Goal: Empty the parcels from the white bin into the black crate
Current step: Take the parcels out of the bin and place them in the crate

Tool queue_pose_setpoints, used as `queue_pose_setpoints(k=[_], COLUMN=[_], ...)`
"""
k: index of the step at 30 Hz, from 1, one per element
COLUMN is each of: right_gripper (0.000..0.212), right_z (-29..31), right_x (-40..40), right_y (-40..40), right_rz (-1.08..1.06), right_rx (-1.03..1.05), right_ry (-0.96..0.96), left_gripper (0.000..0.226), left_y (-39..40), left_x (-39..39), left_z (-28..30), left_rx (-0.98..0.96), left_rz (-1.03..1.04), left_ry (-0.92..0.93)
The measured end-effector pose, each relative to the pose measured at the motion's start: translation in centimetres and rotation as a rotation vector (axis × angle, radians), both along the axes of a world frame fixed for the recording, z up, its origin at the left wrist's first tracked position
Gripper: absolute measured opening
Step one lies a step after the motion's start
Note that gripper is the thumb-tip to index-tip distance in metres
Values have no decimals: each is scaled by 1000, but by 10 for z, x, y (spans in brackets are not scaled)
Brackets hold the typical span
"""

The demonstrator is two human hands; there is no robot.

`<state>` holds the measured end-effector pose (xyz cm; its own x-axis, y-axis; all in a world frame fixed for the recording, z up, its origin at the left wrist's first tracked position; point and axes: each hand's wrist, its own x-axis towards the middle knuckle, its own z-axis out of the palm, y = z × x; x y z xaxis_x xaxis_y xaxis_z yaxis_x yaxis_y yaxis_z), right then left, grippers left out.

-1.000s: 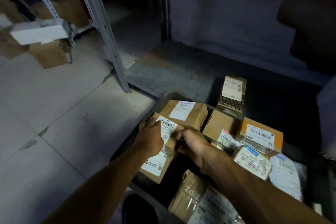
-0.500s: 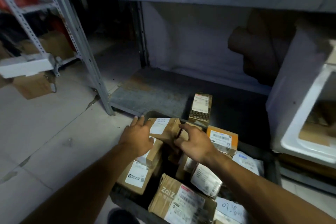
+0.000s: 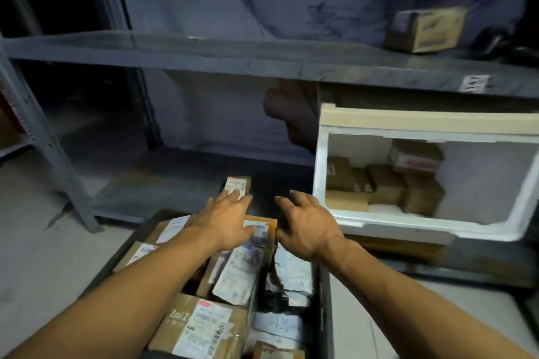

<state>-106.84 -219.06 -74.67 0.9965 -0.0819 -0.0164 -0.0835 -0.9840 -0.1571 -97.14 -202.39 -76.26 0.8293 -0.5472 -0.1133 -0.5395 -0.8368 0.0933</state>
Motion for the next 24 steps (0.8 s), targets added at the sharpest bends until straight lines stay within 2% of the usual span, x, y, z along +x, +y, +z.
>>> queue_pose_setpoints(k=[12,24], right_gripper=[71,69], right_z=[23,-9], right_x=[-77,-57], right_y=[-105,-170], right_rz=[-183,-220], right_rx=[-28,-40], right_ry=[-28,16], left_gripper=[75,52], left_y=[-119,-200], left_x=[-67,-62], left_z=[36,8], left_rx=[-57,-89], left_rz=[-215,-284], left_ry=[-33,-36])
